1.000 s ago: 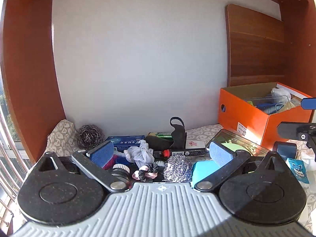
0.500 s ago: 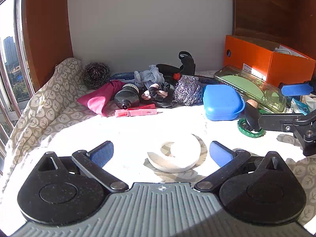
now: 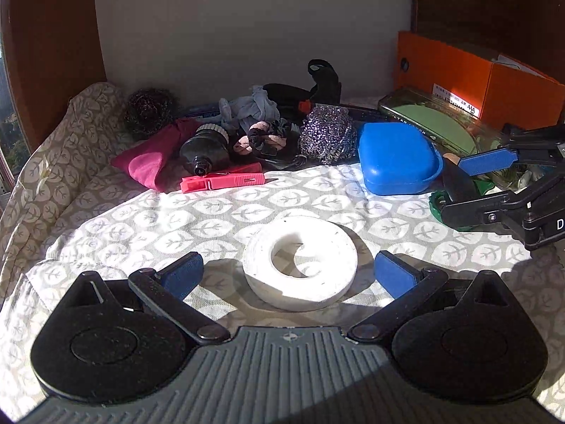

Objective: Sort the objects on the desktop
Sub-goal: 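Grasp the white tape roll with the left tool while the right tool grasps the black oval case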

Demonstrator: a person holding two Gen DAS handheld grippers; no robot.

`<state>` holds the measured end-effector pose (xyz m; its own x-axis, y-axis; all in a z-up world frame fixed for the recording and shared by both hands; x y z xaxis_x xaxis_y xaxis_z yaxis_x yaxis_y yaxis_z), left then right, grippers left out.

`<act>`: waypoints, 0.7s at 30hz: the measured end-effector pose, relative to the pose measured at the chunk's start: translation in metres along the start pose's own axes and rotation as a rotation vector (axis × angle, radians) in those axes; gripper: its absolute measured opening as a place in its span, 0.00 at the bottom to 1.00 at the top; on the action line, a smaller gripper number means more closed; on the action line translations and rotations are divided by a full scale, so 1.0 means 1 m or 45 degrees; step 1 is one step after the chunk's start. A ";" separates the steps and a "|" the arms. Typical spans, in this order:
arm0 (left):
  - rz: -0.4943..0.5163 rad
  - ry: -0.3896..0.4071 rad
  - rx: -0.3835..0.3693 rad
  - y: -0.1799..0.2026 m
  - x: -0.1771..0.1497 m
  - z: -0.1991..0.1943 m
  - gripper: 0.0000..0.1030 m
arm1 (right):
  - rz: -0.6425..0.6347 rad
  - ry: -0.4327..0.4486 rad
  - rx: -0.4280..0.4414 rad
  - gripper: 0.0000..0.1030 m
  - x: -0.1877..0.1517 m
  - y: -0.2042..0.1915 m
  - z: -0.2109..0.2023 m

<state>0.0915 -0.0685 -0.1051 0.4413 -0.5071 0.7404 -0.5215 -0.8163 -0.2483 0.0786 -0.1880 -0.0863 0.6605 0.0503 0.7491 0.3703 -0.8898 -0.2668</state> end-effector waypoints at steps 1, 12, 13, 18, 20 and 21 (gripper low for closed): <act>0.001 -0.005 -0.002 0.000 0.000 0.001 1.00 | -0.015 -0.010 0.015 0.72 0.001 0.001 0.000; -0.016 0.035 -0.063 0.000 0.002 0.002 0.65 | -0.052 -0.016 0.090 0.65 0.002 0.002 0.000; -0.009 0.046 -0.069 0.000 0.003 0.001 0.65 | -0.038 -0.003 0.097 0.64 0.003 0.003 -0.002; -0.012 0.085 -0.116 0.001 0.005 -0.008 0.64 | 0.009 0.027 0.103 0.64 0.003 0.002 -0.014; -0.019 0.120 -0.123 0.001 0.009 -0.016 0.64 | 0.018 0.047 0.104 0.64 0.004 -0.001 -0.021; -0.016 0.131 -0.129 0.001 0.011 -0.019 0.64 | 0.021 0.055 0.107 0.64 0.005 -0.002 -0.025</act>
Point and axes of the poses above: each gripper's, at about its wrist camera, not at the fingertips, and z roughly the way its jaws point, y to its right, x to its top, the point moved 8 cm from there along z, roughly the way its jaws point, and after that the axes turned 15 degrees about z, right-handed, at the moved point
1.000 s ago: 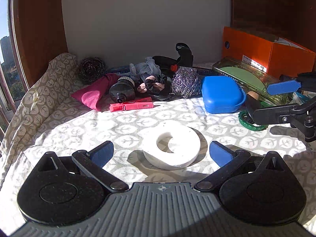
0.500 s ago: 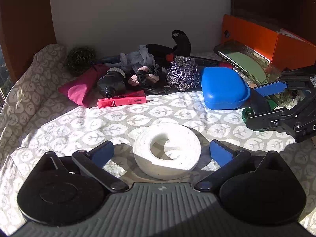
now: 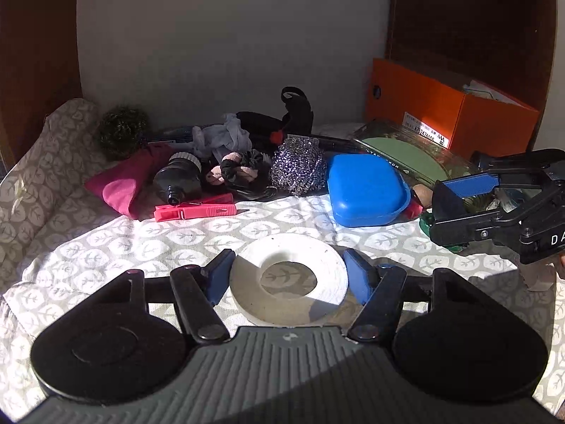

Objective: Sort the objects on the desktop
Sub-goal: 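Grasp the white tape roll with the left tool while the right tool grasps the black oval case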

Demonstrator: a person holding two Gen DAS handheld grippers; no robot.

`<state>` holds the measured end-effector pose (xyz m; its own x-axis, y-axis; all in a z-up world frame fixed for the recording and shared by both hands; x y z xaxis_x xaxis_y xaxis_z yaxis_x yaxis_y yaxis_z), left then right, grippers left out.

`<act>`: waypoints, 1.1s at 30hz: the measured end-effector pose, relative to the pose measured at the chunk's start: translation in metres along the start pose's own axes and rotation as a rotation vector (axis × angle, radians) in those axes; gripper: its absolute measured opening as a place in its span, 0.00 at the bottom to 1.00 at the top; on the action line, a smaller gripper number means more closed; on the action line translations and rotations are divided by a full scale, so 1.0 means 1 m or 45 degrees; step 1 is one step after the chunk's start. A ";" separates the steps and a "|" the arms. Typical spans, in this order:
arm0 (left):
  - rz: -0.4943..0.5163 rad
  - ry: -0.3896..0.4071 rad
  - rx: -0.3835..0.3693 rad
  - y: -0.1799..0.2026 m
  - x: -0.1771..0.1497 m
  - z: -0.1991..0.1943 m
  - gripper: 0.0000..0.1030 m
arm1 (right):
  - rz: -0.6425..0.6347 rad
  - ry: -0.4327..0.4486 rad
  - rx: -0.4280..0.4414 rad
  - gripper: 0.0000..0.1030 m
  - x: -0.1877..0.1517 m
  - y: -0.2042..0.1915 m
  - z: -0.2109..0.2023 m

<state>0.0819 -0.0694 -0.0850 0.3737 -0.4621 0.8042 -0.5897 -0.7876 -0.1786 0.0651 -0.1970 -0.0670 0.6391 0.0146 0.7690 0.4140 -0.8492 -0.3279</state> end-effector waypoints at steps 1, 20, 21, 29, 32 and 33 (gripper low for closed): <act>0.001 0.018 -0.001 0.001 0.005 -0.003 0.64 | 0.009 0.008 0.008 0.64 0.002 -0.002 -0.005; 0.015 -0.055 -0.050 0.010 -0.005 0.013 0.64 | 0.042 -0.064 -0.032 0.73 -0.015 0.000 -0.008; 0.019 -0.056 -0.051 0.011 -0.005 0.014 0.64 | 0.034 -0.070 -0.034 0.73 -0.015 0.000 -0.008; 0.070 -0.069 -0.032 0.015 -0.006 0.019 0.65 | -0.050 -0.104 -0.024 0.63 -0.022 0.001 0.005; 0.070 -0.067 -0.029 0.016 -0.006 0.020 0.65 | -0.037 -0.105 -0.001 0.55 -0.022 -0.001 0.006; 0.071 -0.064 -0.027 0.016 -0.006 0.019 0.64 | -0.034 -0.099 0.000 0.55 -0.021 -0.001 0.006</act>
Point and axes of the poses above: each gripper's, at about its wrist camera, not at the fingertips, and z roughly the way its jaws point, y to its right, x to its top, the point moved 8 cm from there along z, roughly the way its jaws point, and after that the axes turned 15 degrees about z, right-handed, at the moved point
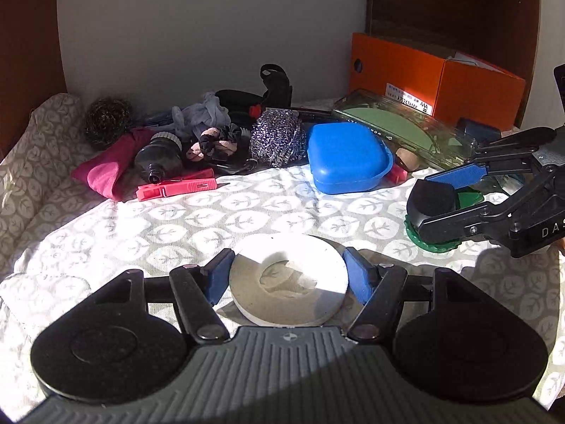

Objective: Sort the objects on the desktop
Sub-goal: 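Grasp the white tape roll with the left tool while the right tool grasps the black oval case, then lift and carry the tape roll and black case with both tools to the orange box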

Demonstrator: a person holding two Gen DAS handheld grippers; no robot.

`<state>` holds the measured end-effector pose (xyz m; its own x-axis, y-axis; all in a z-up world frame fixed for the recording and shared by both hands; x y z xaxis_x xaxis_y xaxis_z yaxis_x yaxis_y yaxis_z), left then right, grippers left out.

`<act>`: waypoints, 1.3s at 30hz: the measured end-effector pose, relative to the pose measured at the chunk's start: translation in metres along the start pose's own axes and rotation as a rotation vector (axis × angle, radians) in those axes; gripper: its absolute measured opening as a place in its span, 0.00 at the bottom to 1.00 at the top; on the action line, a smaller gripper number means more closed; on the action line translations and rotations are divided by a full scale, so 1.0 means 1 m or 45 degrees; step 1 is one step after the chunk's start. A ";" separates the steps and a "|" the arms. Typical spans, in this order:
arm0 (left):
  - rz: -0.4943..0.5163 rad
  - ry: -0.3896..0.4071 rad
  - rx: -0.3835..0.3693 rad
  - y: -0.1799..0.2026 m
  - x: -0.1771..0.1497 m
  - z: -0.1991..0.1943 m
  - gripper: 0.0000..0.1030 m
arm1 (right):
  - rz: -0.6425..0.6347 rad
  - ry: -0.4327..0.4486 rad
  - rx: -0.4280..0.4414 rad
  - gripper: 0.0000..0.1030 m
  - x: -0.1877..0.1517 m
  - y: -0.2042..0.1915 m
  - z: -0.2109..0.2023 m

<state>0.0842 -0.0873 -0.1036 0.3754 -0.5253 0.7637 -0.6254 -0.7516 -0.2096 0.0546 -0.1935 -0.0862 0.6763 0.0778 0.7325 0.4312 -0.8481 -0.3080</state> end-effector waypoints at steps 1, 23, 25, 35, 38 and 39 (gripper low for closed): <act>-0.001 0.006 0.001 0.000 0.000 -0.001 0.64 | 0.002 0.015 0.000 0.55 0.001 -0.001 -0.002; -0.007 0.182 -0.050 0.006 0.037 -0.043 0.64 | 0.119 0.253 0.040 0.55 0.040 -0.008 -0.053; 0.009 0.198 -0.059 0.009 0.042 -0.045 0.64 | 0.129 0.255 0.034 0.55 0.039 -0.007 -0.059; 0.115 0.275 -0.185 0.047 0.075 -0.049 0.64 | 0.192 0.352 -0.080 0.55 0.027 0.012 -0.116; 0.163 0.310 -0.243 0.068 0.095 -0.044 0.64 | 0.213 0.383 -0.148 0.56 0.023 0.024 -0.137; 0.175 0.320 -0.258 0.073 0.101 -0.043 0.64 | 0.219 0.393 -0.170 0.55 0.022 0.029 -0.145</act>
Point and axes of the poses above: each gripper's, at about its wrist camera, not at the fingertips, and z roughly the way its jaws point, y to its right, x to its top, the point moved 8 cm from there along z, roughly the way its jaws point, and after that the axes turned 15 degrees about z, right-handed, at the moved point
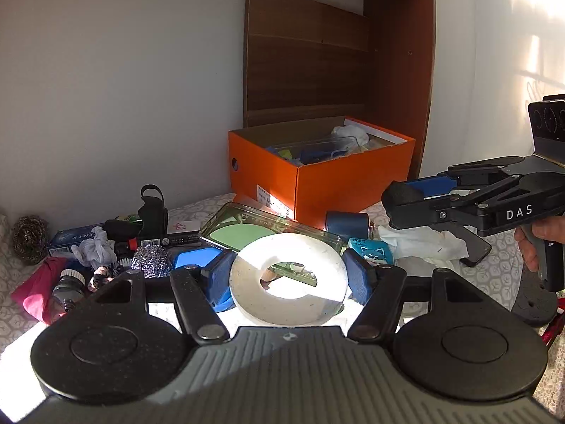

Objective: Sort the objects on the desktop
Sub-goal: 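Lift and carry the tape roll and black case with both tools to the orange box, then lower the tape roll and black case into the box and open both tools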

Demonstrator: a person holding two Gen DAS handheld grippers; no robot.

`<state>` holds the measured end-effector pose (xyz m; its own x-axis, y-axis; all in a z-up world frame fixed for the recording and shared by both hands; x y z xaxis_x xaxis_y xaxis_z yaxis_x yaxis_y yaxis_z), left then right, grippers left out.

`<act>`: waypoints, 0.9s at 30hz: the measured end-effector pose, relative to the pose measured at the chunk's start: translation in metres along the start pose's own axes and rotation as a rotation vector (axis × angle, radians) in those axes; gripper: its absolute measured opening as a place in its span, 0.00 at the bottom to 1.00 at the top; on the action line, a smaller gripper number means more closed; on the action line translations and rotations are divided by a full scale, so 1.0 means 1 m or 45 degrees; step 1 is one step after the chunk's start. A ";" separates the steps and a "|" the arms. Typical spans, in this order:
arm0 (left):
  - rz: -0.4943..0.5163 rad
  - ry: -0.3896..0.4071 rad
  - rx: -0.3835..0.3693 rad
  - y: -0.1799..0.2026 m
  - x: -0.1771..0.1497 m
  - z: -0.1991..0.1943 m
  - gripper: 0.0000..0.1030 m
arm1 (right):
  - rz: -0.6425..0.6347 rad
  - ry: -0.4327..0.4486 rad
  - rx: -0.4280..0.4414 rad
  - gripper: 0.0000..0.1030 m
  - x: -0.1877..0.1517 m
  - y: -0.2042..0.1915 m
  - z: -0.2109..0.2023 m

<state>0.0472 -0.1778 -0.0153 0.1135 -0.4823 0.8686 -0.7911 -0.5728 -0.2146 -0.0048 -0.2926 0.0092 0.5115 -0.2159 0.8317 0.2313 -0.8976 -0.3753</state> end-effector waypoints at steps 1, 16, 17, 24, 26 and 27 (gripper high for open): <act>0.016 0.020 -0.031 0.006 0.011 0.007 0.64 | 0.005 0.021 -0.030 0.55 0.004 0.007 -0.009; 0.171 0.122 0.039 0.010 0.142 0.120 0.64 | 0.065 0.256 -0.229 0.56 0.102 0.096 -0.035; 0.166 0.112 0.070 0.007 0.145 0.128 0.64 | 0.080 0.264 -0.236 0.56 0.109 0.104 -0.030; 0.141 0.020 0.266 -0.016 0.154 0.179 0.64 | 0.162 0.335 -0.329 0.56 0.151 0.155 0.003; 0.133 -0.005 0.320 -0.024 0.155 0.193 0.64 | 0.177 0.333 -0.356 0.56 0.159 0.166 0.015; 0.122 -0.019 0.337 -0.028 0.156 0.200 0.64 | 0.184 0.332 -0.368 0.56 0.162 0.170 0.019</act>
<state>0.2070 -0.3699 0.0366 0.0562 -0.5509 0.8327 -0.6144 -0.6765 -0.4061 0.1332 -0.4724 0.0723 0.2867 -0.4044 0.8685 -0.0888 -0.9139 -0.3962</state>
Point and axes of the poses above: each gripper's, at about its wrist camera, not at the fingertips, and z roughly the way its jaws point, y to its right, x to its top, the point moved 8 cm from there along z, roughly the way its jaws point, and after that the axes turned 15 degrees about z, right-handed, at the moved point
